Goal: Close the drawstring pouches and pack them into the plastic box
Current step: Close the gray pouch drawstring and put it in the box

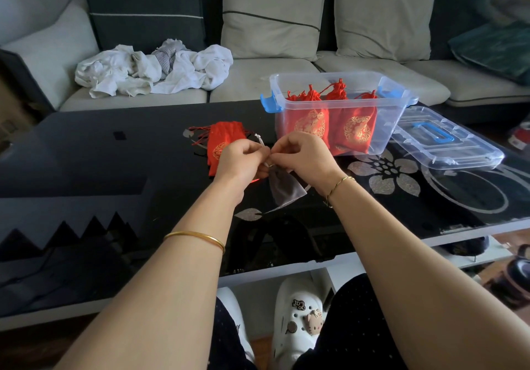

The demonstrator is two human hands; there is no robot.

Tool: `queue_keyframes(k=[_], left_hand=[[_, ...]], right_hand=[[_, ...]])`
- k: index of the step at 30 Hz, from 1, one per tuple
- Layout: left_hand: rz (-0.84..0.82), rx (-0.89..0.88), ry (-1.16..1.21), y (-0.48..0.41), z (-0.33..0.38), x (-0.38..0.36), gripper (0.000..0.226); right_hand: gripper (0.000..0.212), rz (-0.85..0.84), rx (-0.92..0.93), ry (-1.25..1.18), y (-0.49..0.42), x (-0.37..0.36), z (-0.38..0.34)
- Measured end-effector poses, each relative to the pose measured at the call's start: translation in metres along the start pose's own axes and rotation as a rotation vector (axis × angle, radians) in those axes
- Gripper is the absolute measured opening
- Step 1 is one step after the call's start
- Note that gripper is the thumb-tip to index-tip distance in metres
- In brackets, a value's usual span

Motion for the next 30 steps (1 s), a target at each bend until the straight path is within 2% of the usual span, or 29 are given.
queue_keyframes(k=[8, 13, 16, 18, 20, 23, 26, 30], left_hand=[[0.163, 0.029, -0.018, 0.004, 0.006, 0.004, 0.010], [0.131, 0.048, 0.014, 0.008, 0.015, 0.004, 0.005], [0.095, 0.008, -0.079, 0.010, 0.020, 0.003, 0.038], [0.127, 0.003, -0.130, 0.010, 0.021, 0.004, 0.053], [0.179, -0.032, -0.204, 0.009, 0.020, 0.005, 0.058], [0.241, -0.162, -0.319, 0.010, 0.021, 0.006, 0.051], [0.266, -0.274, -0.397, 0.011, 0.022, 0.007, 0.042], [0.248, -0.351, -0.396, 0.012, 0.020, 0.005, 0.034]], right_hand=[[0.006, 0.072, 0.104, 0.030, -0.002, -0.006, -0.001], [0.009, 0.115, 0.208, 0.186, -0.001, -0.006, -0.009], [0.018, 0.118, 0.321, 0.378, -0.002, -0.009, -0.014], [0.020, 0.074, 0.370, 0.510, -0.001, -0.013, -0.016], [0.019, 0.032, 0.405, 0.603, 0.001, -0.016, -0.017], [0.019, -0.018, 0.408, 0.690, -0.001, -0.021, -0.016], [0.022, 0.009, 0.272, 0.527, -0.004, -0.022, -0.011], [0.022, 0.001, 0.014, 0.144, 0.001, -0.018, -0.003]])
Point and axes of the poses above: each hand's wrist, its own y-axis away from the middle knuckle, its own x-axis out of the back of the hand, z = x × y, the point moved 3 cm from there along -y, towards the middle knuckle, and after that the axes turned 9 degrees about z, right-handed, at the moved point
